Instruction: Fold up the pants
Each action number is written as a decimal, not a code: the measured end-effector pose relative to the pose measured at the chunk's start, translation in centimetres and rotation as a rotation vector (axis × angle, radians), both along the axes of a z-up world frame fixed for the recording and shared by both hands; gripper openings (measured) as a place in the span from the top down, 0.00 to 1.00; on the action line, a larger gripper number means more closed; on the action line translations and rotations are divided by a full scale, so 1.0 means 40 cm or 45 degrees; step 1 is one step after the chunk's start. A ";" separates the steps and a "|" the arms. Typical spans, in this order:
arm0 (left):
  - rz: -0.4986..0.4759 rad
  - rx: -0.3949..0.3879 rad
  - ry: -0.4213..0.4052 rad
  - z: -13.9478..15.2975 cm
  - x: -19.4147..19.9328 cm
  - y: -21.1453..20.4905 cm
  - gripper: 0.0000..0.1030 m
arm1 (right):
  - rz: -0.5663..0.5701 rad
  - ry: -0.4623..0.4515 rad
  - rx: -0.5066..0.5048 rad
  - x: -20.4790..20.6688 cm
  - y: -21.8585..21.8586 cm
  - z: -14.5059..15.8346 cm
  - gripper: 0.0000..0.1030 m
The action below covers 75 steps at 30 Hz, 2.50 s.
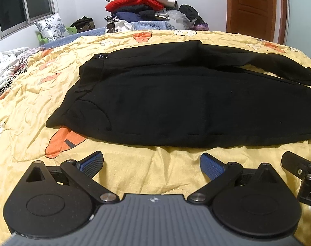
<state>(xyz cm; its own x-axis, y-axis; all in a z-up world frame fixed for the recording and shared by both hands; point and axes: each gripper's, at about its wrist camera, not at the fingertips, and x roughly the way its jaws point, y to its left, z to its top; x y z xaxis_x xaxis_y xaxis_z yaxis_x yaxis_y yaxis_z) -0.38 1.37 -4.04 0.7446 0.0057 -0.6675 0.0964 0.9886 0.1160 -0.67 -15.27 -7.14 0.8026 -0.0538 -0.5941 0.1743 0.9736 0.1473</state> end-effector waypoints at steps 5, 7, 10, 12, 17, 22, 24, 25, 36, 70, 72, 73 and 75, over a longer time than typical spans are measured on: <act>-0.002 0.006 0.004 -0.004 0.002 -0.001 0.00 | 0.012 0.009 -0.009 0.002 0.007 -0.004 0.00; -0.001 0.008 0.002 -0.009 0.003 0.000 0.00 | 0.011 0.010 -0.010 0.002 0.007 -0.005 0.00; -0.001 -0.004 -0.019 -0.017 -0.001 0.004 0.00 | 0.013 0.012 -0.010 0.003 0.010 -0.010 0.00; 0.000 -0.017 -0.038 -0.022 -0.005 0.008 0.00 | 0.017 0.019 -0.017 0.007 0.012 -0.014 0.00; 0.006 -0.048 -0.042 -0.026 -0.003 0.014 0.00 | 0.030 0.033 -0.055 0.013 0.022 -0.018 0.00; 0.014 -0.078 -0.032 -0.027 0.000 0.020 0.00 | 0.032 0.035 -0.059 0.014 0.022 -0.019 0.00; 0.016 -0.084 -0.030 -0.027 0.001 0.022 0.00 | 0.032 0.037 -0.061 0.014 0.023 -0.019 0.00; 0.016 -0.086 -0.029 -0.027 0.002 0.023 0.00 | 0.032 0.038 -0.064 0.014 0.023 -0.020 0.00; 0.022 -0.112 -0.017 -0.030 0.003 0.030 0.00 | 0.036 0.058 -0.095 0.021 0.032 -0.023 0.00; 0.286 -0.015 -0.157 0.209 0.460 0.306 0.00 | 1.016 0.130 -0.423 1.100 0.195 0.095 0.33; 0.275 0.012 -0.160 0.205 0.475 0.298 0.00 | 1.028 0.168 -0.372 1.131 0.191 0.083 0.38; 0.273 0.017 -0.160 0.204 0.482 0.298 0.00 | 1.039 0.177 -0.360 1.139 0.195 0.078 0.38; 0.269 0.013 -0.159 0.202 0.497 0.300 0.00 | 1.064 0.192 -0.350 1.156 0.205 0.066 0.38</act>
<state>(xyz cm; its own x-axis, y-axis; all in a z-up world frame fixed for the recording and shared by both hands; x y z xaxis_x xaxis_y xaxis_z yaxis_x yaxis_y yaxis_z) 19.50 13.37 4.05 0.8030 0.1765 -0.5692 -0.1285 0.9839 0.1238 45.55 -7.08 -4.51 0.5579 0.3579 -0.7488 -0.6097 0.7889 -0.0772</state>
